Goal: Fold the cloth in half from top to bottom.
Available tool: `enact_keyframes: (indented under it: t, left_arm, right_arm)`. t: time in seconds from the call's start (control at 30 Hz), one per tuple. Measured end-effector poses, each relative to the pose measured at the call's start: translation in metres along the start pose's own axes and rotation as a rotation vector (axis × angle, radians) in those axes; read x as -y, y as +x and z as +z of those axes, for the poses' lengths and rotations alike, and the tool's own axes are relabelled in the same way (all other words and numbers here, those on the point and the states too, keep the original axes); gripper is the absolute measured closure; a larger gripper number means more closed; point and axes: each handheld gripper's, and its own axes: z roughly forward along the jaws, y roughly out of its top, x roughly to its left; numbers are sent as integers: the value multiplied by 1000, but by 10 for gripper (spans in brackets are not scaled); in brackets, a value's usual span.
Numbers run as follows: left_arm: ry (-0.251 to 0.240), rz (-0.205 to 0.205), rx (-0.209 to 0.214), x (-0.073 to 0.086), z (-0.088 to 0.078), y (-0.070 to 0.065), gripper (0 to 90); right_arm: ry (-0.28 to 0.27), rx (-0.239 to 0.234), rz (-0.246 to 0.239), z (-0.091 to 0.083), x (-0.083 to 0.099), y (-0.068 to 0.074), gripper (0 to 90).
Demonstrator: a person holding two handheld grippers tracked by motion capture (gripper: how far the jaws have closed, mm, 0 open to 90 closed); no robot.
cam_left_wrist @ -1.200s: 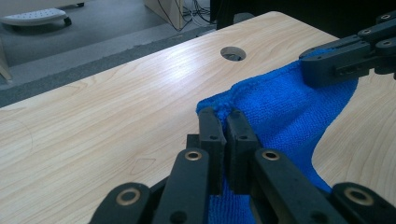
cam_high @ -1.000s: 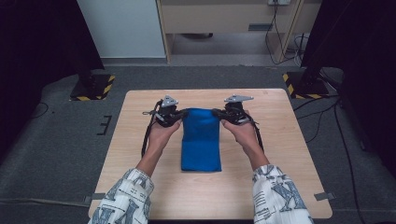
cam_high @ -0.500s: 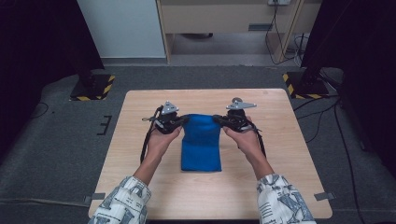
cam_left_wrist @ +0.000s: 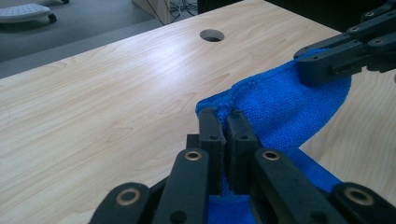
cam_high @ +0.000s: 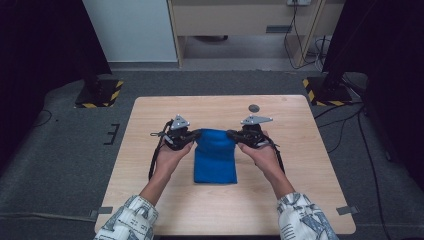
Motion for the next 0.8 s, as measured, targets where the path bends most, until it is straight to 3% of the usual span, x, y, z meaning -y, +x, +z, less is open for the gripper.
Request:
enact_keyframes:
  t: [0.27, 0.67, 0.8]
  left_arm:
    - [22, 28, 26, 18, -6, -14, 864]
    - [46, 27, 53, 44, -11, -25, 847]
    - [61, 9, 69, 55, -8, -27, 846]
  right_arm:
    - [37, -10, -24, -4, 20, 8, 824]
    - [79, -29, -58, -5, 47, 21, 785]
    - [94, -27, -70, -6, 53, 23, 781]
